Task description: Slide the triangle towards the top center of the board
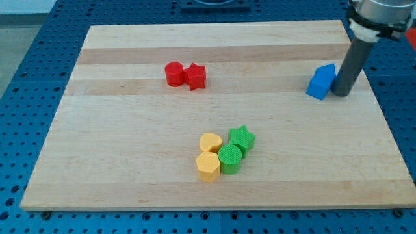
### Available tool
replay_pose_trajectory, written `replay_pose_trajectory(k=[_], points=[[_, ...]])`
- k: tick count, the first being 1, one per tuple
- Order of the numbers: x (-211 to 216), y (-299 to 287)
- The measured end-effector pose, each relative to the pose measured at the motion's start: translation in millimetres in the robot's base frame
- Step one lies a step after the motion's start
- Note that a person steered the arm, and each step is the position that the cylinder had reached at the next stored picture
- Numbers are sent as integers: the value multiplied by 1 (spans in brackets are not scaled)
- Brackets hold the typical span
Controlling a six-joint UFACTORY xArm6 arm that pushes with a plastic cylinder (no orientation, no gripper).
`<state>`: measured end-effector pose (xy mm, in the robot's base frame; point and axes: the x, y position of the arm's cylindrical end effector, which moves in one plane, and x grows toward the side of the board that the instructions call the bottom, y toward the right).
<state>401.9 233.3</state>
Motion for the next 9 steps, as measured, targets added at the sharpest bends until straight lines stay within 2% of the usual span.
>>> replay_pose_trajectory(k=[3, 9], points=[[-43, -3], [-29, -99]])
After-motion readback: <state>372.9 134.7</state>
